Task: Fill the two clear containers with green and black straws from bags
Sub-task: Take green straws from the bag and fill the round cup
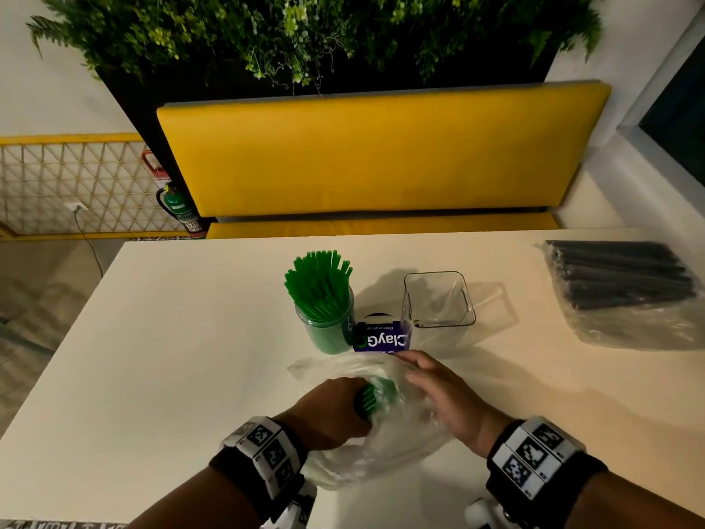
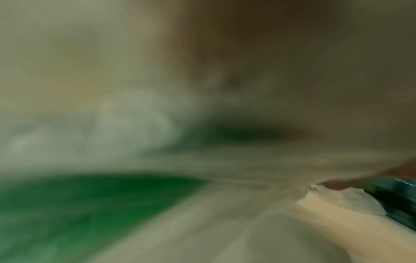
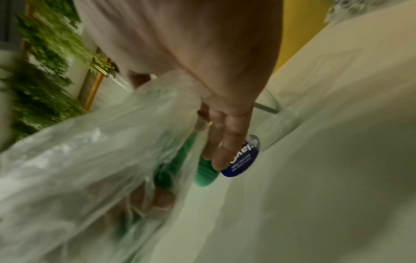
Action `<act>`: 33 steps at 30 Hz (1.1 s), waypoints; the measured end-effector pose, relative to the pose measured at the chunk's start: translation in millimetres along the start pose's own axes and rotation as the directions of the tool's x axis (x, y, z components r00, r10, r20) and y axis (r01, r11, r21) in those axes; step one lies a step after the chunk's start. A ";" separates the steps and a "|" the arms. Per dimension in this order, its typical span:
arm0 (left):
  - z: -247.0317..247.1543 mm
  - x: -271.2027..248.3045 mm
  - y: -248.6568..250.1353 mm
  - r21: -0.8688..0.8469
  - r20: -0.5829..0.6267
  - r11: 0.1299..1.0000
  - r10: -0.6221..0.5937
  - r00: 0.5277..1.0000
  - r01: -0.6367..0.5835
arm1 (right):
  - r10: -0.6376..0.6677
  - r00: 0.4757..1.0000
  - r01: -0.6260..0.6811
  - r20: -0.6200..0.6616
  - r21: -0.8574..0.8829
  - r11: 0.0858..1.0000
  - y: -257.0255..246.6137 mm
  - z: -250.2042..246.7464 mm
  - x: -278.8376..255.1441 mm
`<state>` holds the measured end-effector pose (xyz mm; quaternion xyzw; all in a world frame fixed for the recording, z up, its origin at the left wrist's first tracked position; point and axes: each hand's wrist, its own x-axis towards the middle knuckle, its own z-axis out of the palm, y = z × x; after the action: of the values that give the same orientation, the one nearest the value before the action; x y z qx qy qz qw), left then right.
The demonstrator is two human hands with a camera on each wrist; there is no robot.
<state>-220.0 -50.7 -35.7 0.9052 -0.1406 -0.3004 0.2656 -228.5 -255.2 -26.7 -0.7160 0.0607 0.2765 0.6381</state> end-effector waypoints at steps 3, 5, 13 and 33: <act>-2.3 2.8 5.6 -0.021 -0.006 0.999 -0.027 1.000 0.027 | -0.078 0.997 0.070 -0.027 -0.217 0.974 -3.1 1.0 3.1; -5.5 2.5 5.1 -0.005 -0.007 0.998 -0.055 0.998 0.055 | -0.104 0.989 0.075 -0.108 -0.244 0.967 -1.0 -3.6 7.1; -10.8 -13.5 -2.7 -0.383 -0.093 0.923 0.004 0.996 -0.039 | 0.077 0.976 -0.189 -0.203 -0.625 0.758 31.4 -32.3 13.0; -108.8 -21.3 15.6 -0.765 -0.640 0.162 -0.292 0.710 -0.623 | 0.039 0.999 -0.003 -0.001 -0.998 0.064 18.3 -9.9 20.1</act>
<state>-170.9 -11.5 56.9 0.5304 0.0805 0.0674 0.8412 -216.6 -262.5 -52.1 -0.9542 -0.1427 0.2616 -0.0276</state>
